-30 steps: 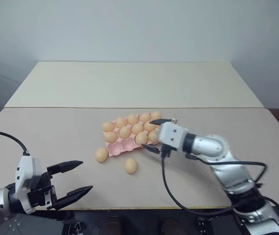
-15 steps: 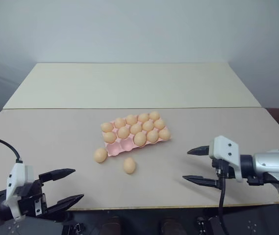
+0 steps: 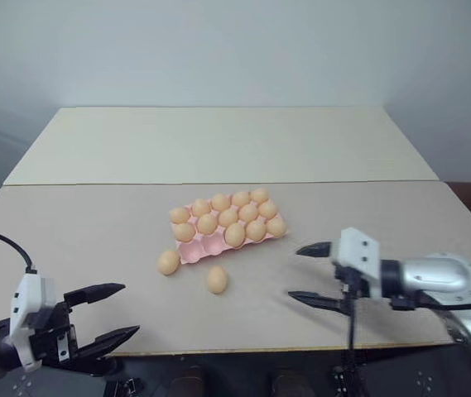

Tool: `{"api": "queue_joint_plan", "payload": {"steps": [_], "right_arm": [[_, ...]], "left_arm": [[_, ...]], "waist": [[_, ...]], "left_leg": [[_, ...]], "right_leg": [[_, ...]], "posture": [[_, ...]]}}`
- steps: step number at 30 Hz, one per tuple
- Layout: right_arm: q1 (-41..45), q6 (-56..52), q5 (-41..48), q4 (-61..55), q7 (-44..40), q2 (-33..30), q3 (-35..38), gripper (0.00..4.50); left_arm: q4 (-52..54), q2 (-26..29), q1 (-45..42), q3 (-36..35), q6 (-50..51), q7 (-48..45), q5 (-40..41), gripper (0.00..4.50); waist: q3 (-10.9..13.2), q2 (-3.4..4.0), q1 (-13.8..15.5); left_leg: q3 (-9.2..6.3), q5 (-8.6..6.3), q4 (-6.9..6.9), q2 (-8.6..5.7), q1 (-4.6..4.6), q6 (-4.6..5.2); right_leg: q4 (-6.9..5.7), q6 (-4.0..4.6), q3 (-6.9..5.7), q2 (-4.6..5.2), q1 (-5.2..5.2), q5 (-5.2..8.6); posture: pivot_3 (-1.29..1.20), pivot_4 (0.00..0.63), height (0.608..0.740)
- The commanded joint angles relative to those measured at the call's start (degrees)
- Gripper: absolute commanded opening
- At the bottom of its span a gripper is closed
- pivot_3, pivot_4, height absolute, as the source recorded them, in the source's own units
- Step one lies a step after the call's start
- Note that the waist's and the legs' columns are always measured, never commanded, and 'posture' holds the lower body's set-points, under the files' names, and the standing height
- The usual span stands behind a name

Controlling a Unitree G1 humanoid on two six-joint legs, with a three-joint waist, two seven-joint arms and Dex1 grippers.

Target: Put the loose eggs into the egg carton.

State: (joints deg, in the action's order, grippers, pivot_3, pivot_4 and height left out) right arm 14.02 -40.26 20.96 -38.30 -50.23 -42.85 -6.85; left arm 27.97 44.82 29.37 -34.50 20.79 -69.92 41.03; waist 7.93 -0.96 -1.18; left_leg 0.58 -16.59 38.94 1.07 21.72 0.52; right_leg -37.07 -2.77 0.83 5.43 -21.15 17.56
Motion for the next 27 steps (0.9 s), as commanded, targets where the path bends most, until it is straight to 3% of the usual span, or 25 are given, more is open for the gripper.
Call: {"api": "queue_joint_plan", "payload": {"steps": [1,11,27], "right_arm": [[4.1,-1.1,-3.3,1.7,4.6,4.1,-6.4,4.48],[8.1,0.2,-10.5,5.7,8.5,11.0,-19.7,4.48],[10.7,4.2,-17.7,17.5,11.7,20.4,-25.5,4.48]], "left_arm": [[0.4,0.0,-0.2,0.1,-1.1,-0.2,-0.1,4.5],[1.9,-1.0,1.1,0.4,-1.6,0.7,-0.2,4.5],[3.2,-2.6,1.7,1.6,-2.1,2.7,-0.5,4.5]], "waist": [[0.0,0.0,0.2],[0.0,0.0,0.4],[0.0,0.0,0.2]], "left_leg": [[0.0,0.0,0.0,-0.01,0.04,0.0],[-0.07,0.0,0.0,-0.05,0.27,0.0],[-0.06,0.01,0.0,-0.05,0.16,-0.02]], "right_leg": [[0.0,0.0,-0.01,0.01,-0.04,0.0],[0.03,0.0,-0.09,0.14,-0.18,0.0],[-0.03,0.0,-0.08,0.08,-0.15,0.0]], "posture": [[0.0,0.15,0.74],[0.0,0.15,0.74],[0.0,0.15,0.74]]}}
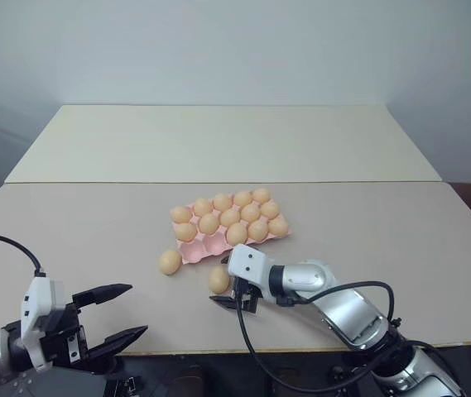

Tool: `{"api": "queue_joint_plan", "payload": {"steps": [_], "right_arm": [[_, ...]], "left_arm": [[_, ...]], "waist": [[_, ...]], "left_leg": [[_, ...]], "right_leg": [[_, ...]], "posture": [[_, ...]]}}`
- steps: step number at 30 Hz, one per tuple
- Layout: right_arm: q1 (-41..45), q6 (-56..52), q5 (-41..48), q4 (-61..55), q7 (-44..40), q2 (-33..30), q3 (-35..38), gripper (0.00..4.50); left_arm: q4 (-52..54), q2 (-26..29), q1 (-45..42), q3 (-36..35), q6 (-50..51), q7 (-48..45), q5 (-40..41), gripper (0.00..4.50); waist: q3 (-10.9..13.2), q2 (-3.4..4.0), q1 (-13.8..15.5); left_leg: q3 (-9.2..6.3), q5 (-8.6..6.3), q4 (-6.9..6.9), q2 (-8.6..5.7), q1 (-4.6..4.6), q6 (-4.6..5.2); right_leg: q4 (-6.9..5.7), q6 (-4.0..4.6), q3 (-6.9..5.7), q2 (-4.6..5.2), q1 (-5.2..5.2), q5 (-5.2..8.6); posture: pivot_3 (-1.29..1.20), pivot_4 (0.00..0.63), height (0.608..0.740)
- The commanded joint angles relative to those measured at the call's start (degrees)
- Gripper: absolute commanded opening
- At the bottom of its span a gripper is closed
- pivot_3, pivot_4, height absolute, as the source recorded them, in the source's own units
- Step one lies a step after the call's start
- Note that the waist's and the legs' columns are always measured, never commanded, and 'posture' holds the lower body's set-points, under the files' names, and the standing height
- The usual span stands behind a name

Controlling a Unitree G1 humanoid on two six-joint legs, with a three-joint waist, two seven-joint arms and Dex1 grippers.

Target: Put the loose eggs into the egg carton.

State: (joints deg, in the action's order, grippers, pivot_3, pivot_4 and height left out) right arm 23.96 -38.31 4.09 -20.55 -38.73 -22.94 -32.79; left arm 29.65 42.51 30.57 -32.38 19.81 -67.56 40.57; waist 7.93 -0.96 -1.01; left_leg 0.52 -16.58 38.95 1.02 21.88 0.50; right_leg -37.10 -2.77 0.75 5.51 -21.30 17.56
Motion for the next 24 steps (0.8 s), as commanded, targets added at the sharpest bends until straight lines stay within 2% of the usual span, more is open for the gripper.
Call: {"api": "queue_joint_plan", "payload": {"steps": [1,2,5,7,9,14,18,24], "right_arm": [[0.6,2.6,-1.0,0.0,0.0,0.6,0.4,4.48],[0.5,2.9,-1.0,0.1,-0.5,0.6,0.4,4.48],[0.0,3.9,-0.2,-0.5,-1.5,0.7,0.8,3.88],[-0.1,4.1,-0.3,-0.9,-1.9,0.7,0.7,3.2],[-0.3,4.1,-0.9,-1.5,-2.0,0.2,0.6,2.71],[-0.8,4.1,-1.3,-4.6,-2.9,-1.9,1.7,2.71],[1.0,2.8,1.0,-9.0,-3.7,-3.0,5.5,2.71],[8.8,4.0,0.4,-4.2,0.1,2.4,9.7,2.71]], "left_arm": [[1.6,-0.4,0.7,-0.5,-1.2,0.3,0.0,4.5],[1.7,-0.5,0.8,-0.6,-1.2,0.4,0.0,4.5],[1.8,-0.5,1.1,-0.6,-1.3,0.6,0.0,4.5],[1.7,-0.4,1.0,-0.6,-1.3,0.7,0.0,4.5],[1.6,-0.4,0.9,-0.5,-1.4,0.7,0.0,4.5],[1.3,-0.3,0.5,-0.2,-1.4,0.7,-0.1,4.5],[1.1,-0.3,0.2,-0.1,-1.3,0.7,-0.1,4.5],[1.3,-0.4,0.0,0.2,-1.1,1.0,-0.1,4.5]], "waist": [[0.0,0.0,0.0],[0.0,0.0,0.0],[0.0,0.0,0.0],[0.0,0.0,0.0],[0.0,0.0,0.0],[0.0,0.01,0.0],[0.0,0.01,0.1],[0.0,0.01,-0.4]], "left_leg": [[0.0,0.0,0.0,0.0,0.0,0.0],[0.0,0.0,0.0,0.0,0.0,0.0],[0.0,0.0,0.0,0.0,0.0,0.0],[0.0,0.0,-0.01,0.01,0.0,0.0],[0.0,0.0,0.0,0.01,-0.01,0.0],[0.0,0.0,-0.01,0.0,0.0,0.0],[0.0,0.0,0.0,0.01,0.02,0.0],[0.0,0.01,-0.01,0.05,-0.07,-0.01]], "right_leg": [[0.0,0.0,0.0,0.0,0.0,0.0],[0.0,0.0,0.0,0.0,0.01,0.0],[0.0,0.0,0.0,0.0,0.0,0.0],[0.0,0.0,0.0,-0.01,0.0,0.0],[0.0,0.0,0.0,0.0,0.01,0.0],[0.01,0.0,0.0,0.0,0.0,0.0],[0.01,0.0,0.0,0.01,0.0,0.0],[-0.04,0.0,0.03,-0.05,0.01,0.0]], "posture": [[0.0,0.15,0.74],[0.0,0.15,0.74],[0.0,0.15,0.74],[0.0,0.15,0.74],[0.0,0.15,0.74],[0.0,0.15,0.74],[0.0,0.15,0.74],[0.0,0.15,0.74]]}}
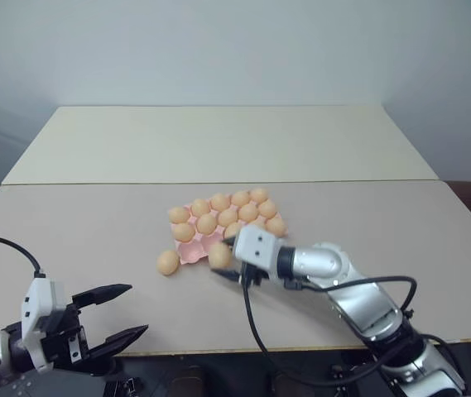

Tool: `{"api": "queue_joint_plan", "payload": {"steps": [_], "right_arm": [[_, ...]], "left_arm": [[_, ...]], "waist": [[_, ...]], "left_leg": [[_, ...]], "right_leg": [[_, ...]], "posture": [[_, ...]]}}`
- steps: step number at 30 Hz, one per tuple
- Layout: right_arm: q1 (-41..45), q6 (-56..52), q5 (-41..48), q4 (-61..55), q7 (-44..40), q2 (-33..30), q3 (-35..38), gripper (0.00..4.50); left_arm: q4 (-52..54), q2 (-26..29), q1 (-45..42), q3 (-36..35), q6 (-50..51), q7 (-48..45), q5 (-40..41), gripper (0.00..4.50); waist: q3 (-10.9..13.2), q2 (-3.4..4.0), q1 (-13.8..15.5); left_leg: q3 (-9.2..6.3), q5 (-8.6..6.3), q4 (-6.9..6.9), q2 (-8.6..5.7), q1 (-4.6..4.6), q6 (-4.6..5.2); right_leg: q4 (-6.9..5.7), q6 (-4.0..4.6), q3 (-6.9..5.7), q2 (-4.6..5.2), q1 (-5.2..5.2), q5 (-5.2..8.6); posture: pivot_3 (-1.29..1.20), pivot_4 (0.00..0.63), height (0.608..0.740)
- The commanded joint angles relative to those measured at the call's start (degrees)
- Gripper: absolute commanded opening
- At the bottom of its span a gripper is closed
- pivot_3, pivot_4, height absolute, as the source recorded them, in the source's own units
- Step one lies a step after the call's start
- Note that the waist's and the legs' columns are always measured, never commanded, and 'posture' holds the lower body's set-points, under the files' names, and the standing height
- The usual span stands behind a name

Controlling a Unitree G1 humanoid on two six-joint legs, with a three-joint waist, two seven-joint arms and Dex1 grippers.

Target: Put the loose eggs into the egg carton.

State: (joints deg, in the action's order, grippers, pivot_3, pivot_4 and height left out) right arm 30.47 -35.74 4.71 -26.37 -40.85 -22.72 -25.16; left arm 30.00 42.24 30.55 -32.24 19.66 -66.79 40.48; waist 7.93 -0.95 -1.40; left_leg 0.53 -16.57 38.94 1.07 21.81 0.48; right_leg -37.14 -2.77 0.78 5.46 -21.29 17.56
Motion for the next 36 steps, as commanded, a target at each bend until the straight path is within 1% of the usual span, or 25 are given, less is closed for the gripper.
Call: {"api": "queue_joint_plan", "payload": {"steps": [1,3,6,11,13,15,17,18,19,23,28,31,34,36], "right_arm": [[3.2,4.7,-2.4,4.5,3.8,3.0,1.3,2.71],[4.3,9.3,-5.8,8.8,5.6,3.7,-0.1,2.71],[4.5,13.8,-7.5,13.4,5.4,4.4,-1.2,2.71],[4.4,17.8,-8.9,17.9,5.9,6.3,-1.4,2.71],[4.0,19.5,-9.7,18.8,5.0,6.0,-1.9,2.71],[3.4,20.5,-9.3,18.6,3.8,5.9,-1.9,3.34],[3.1,21.2,-9.5,18.2,3.2,5.7,-2.1,3.87],[2.9,21.1,-10.0,18.4,3.8,6.2,-2.0,4.23],[2.8,20.8,-10.4,18.7,4.4,6.7,-1.9,4.47],[2.4,21.3,-12.3,19.8,5.9,7.5,-1.8,4.47],[1.8,19.8,-11.4,17.0,4.3,6.8,-0.2,4.47],[0.7,17.6,-10.3,12.9,3.3,5.8,1.5,4.47],[-1.5,13.2,-7.3,6.2,1.2,3.9,4.4,4.47],[-4.0,9.9,-3.4,0.8,-1.7,0.8,7.5,4.47]], "left_arm": [[1.0,0.0,-0.2,0.1,-0.9,0.3,0.0,4.5],[1.1,0.0,-0.3,0.2,-0.8,0.4,0.1,4.5],[1.4,0.2,-0.4,0.0,-0.6,0.6,0.3,4.5],[1.6,0.1,0.1,-0.3,-0.7,0.8,0.2,4.5],[2.1,-0.1,0.5,-0.3,-0.7,1.0,0.3,4.5],[2.5,-0.2,0.9,-0.4,-0.6,1.2,0.4,4.5],[2.7,-0.2,1.1,-0.5,-0.6,1.4,0.5,4.5],[2.8,-0.2,1.3,-0.6,-0.6,1.4,0.6,4.5],[2.9,-0.2,1.4,-0.6,-0.6,1.5,0.7,4.5],[3.1,-0.1,1.3,-0.4,-0.4,1.9,0.8,4.5],[2.9,0.2,0.7,-0.2,-0.1,2.0,0.9,4.5],[2.9,0.2,0.4,0.1,-0.1,2.2,0.8,4.5],[2.8,0.0,0.1,0.4,-0.1,2.5,0.7,4.5],[2.7,-0.1,0.1,0.6,-0.3,2.6,0.5,4.5]], "waist": [[0.0,0.0,0.0],[0.0,0.0,0.0],[0.0,0.0,0.1],[0.0,0.0,-0.1],[0.0,0.0,-0.3],[0.0,0.0,-0.6],[0.0,0.0,-0.8],[0.0,0.0,-0.8],[0.0,0.0,-0.9],[0.0,0.0,-1.0],[0.0,0.0,-1.0],[0.0,0.0,-0.9],[0.0,0.0,-0.8],[0.0,0.0,-0.6]], "left_leg": [[0.0,0.0,-0.01,0.0,0.0,0.0],[-0.01,0.0,-0.04,-0.02,0.01,-0.01],[0.01,0.01,-0.03,-0.09,0.08,-0.03],[0.04,0.03,-0.04,-0.1,0.24,-0.06],[0.04,0.04,-0.04,-0.08,0.24,-0.07],[0.04,0.04,-0.03,-0.05,0.23,-0.07],[0.04,0.04,-0.04,-0.04,0.23,-0.07],[0.04,0.04,-0.06,-0.04,0.23,-0.07],[0.04,0.04,-0.06,-0.04,0.23,-0.07],[0.04,0.04,-0.05,-0.02,0.22,-0.07],[0.04,0.05,-0.06,-0.02,0.24,-0.08],[0.04,0.05,-0.06,-0.02,0.29,-0.08],[0.04,0.05,-0.06,-0.02,0.34,-0.08],[0.03,0.05,-0.06,-0.01,0.35,-0.08]], "right_leg": [[0.0,0.0,-0.01,-0.01,0.0,0.0],[0.01,0.0,-0.01,0.01,-0.02,0.0],[0.01,0.0,-0.03,0.09,-0.09,0.0],[-0.02,0.0,-0.02,0.07,-0.26,0.0],[-0.04,0.0,-0.01,0.06,-0.26,0.0],[-0.04,0.0,0.0,0.07,-0.25,0.0],[-0.04,0.0,0.0,0.06,-0.25,0.0],[-0.04,0.0,0.0,0.06,-0.25,0.0],[-0.04,0.0,0.0,0.07,-0.26,0.0],[-0.05,0.0,0.0,0.07,-0.26,0.0],[-0.05,0.0,0.01,0.07,-0.29,0.0],[-0.05,0.0,0.0,0.08,-0.32,0.0],[-0.05,0.0,0.0,0.09,-0.35,0.0],[-0.05,0.0,0.0,0.09,-0.36,0.0]], "posture": [[0.0,0.15,0.74],[0.0,0.15,0.74],[0.0,0.15,0.74],[0.0,0.15,0.74],[0.0,0.15,0.74],[0.0,0.15,0.74],[0.0,0.15,0.74],[0.0,0.15,0.74],[0.0,0.15,0.74],[0.0,0.15,0.74],[0.0,0.15,0.74],[0.0,0.15,0.74],[0.0,0.15,0.74],[0.0,0.15,0.74]]}}
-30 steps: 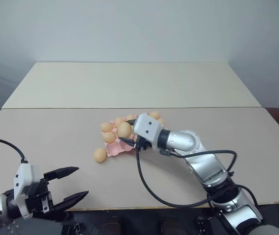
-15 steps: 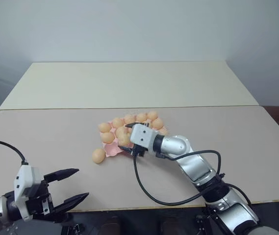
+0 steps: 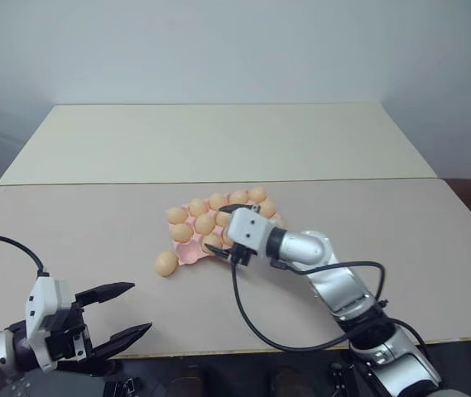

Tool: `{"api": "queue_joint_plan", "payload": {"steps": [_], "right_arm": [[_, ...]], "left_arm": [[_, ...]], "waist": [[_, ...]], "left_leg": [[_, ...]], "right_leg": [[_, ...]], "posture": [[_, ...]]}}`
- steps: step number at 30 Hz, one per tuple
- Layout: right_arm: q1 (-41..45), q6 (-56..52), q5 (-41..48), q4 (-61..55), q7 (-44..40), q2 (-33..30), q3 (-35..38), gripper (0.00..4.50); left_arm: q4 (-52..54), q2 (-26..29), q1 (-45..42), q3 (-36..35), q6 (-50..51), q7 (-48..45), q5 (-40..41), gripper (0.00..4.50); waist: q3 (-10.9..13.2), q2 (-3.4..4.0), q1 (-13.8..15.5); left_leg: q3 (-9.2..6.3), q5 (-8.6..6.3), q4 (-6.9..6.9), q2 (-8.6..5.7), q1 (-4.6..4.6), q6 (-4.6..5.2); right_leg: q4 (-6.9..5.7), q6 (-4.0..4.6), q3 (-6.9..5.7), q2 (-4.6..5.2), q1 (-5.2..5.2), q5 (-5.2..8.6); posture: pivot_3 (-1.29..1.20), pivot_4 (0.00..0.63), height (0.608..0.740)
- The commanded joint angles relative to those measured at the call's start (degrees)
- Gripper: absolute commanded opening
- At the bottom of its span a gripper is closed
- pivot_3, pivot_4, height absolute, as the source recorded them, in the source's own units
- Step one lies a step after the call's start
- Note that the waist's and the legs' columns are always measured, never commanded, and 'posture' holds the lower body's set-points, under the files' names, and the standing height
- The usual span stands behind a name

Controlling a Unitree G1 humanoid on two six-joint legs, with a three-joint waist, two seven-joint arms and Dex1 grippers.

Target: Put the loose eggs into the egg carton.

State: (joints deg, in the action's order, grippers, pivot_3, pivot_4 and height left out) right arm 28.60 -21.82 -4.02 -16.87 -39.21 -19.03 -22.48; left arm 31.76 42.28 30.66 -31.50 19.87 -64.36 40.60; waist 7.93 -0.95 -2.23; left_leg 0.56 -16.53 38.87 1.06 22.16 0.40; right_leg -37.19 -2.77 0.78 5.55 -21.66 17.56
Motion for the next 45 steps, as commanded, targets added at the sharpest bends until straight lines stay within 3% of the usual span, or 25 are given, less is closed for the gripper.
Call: {"api": "queue_joint_plan", "payload": {"steps": [1,9,15,21,25,28,34,45], "right_arm": [[-3.5,-5.8,7.2,-11.1,-4.8,-4.6,6.3,4.47],[-15.9,-15.2,23.9,-18.5,-18.6,-24.2,23.8,4.47],[-23.4,-14.7,30.0,-19.6,-23.6,-32.7,32.5,4.47],[-26.2,-14.9,31.6,-21.5,-21.5,-33.6,33.1,4.47],[-25.8,-15.4,31.9,-22.0,-19.5,-33.3,32.4,4.47],[-25.5,-15.9,32.5,-22.4,-18.0,-33.0,32.1,4.47],[-23.6,-17.1,32.7,-23.2,-14.0,-32.0,30.0,4.47],[-22.9,-18.5,33.6,-24.2,-10.1,-32.0,29.4,4.47]], "left_arm": [[0.9,-0.3,0.1,-0.1,-0.5,0.4,0.3,4.5],[-1.2,-0.6,1.5,-2.0,-1.4,0.4,-0.8,4.5],[-3.0,-0.9,0.6,-4.0,-2.0,1.6,-1.0,4.5],[-3.3,-1.5,-0.7,-3.8,-1.8,3.1,-0.9,4.5],[-4.7,-2.8,-4.7,-1.0,-3.2,8.6,-5.8,4.5],[-6.1,-3.2,-8.2,3.6,-4.4,13.3,-12.4,4.5],[-11.0,-6.1,-15.8,13.1,-8.0,16.0,-18.1,4.5],[-23.6,-9.6,-26.0,23.2,-14.1,16.4,-24.1,4.5]], "waist": [[0.0,0.0,0.3],[0.0,0.02,1.2],[0.0,0.01,1.4],[0.0,0.0,1.5],[0.0,0.0,1.6],[0.0,0.0,1.9],[0.0,-0.04,1.9],[0.0,-0.05,2.1]], "left_leg": [[-0.01,0.0,0.0,0.0,0.01,0.0],[-0.02,-0.03,-0.01,0.02,-0.21,0.06],[-0.02,-0.03,0.01,0.03,-0.31,0.06],[-0.02,-0.03,0.02,0.02,-0.29,0.06],[-0.03,-0.03,0.03,0.0,-0.3,0.07],[-0.04,-0.01,0.05,-0.03,-0.31,0.09],[-0.04,-0.01,0.06,-0.05,-0.27,0.1],[-0.04,0.0,0.08,-0.08,-0.22,0.1]], "right_leg": [[0.01,0.0,-0.01,0.01,0.0,0.0],[0.18,0.0,-0.01,0.04,0.35,0.0],[0.2,0.02,-0.03,0.0,0.48,0.01],[0.19,0.01,-0.02,-0.01,0.48,0.01],[0.19,0.01,-0.03,-0.01,0.49,0.01],[0.16,0.01,-0.04,-0.01,0.52,0.01],[0.17,0.0,-0.04,0.01,0.49,0.0],[0.12,-0.01,-0.05,0.01,0.43,0.0]], "posture": [[0.0,0.15,0.74],[0.0,0.15,0.74],[0.0,0.15,0.74],[0.0,0.15,0.74],[0.0,0.15,0.74],[0.0,0.15,0.74],[0.0,0.15,0.74],[0.0,0.15,0.74]]}}
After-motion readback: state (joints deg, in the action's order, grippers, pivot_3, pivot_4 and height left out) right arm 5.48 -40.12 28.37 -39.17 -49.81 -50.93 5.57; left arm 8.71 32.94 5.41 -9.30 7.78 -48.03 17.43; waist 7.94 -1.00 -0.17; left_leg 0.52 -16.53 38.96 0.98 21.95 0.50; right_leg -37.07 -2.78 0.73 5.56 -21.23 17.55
